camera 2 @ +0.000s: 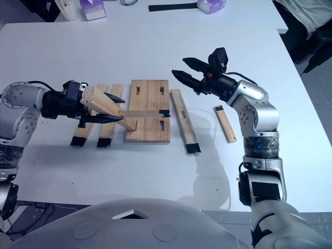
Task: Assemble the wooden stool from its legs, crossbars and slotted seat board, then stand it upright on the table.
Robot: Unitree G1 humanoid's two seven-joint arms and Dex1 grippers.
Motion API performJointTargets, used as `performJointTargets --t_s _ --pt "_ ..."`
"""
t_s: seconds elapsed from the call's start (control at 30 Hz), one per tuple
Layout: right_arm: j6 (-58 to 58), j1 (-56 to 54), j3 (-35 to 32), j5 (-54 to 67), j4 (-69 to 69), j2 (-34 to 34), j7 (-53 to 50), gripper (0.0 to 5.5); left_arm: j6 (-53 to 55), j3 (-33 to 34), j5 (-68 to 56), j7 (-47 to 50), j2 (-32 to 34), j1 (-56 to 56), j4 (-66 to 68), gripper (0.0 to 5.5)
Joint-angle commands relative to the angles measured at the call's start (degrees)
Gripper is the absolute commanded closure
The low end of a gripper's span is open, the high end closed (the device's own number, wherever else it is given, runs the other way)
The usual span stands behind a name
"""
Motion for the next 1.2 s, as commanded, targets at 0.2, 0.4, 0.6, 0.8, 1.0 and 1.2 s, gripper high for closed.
performJointTargets --t_s 0.2,0.4,0.6,0.8,1.0,1.2 --pt "0.9 0.7 -1.1 0.9 -0.8 0.4 -2.2 2.24 2.8 -4.1 8.3 1.9 1.7 4.6 4.6 3.46" --pt "1.3 0.7 -4.2 2.5 -0.2 0.2 -4.0 2.24 11.4 4.8 -1.4 6.1 1.4 2.1 -2.7 2.53" --pt "0.9 1.1 -5.3 2.6 0.3 -0.9 -4.5 2.24 16.7 12.2 -5.9 6.1 4.4 9.0 -11.6 2.53" --pt "1.1 2.5 -5.1 2.5 -0.7 -0.9 -4.5 2.24 14.1 16.9 -0.6 8.7 5.7 18.6 -11.6 2.53" --pt "-0.4 4.1 -5.8 1.5 -1.0 -0.5 -6.4 2.24 13.1 25.3 1.6 24.6 -3.7 28.9 -11.3 2.53" --pt "0.6 5.2 -8.3 2.6 -4.9 2.9 -14.7 2.24 12.3 25.3 12.9 50.5 -17.6 31.3 -8.1 2.53"
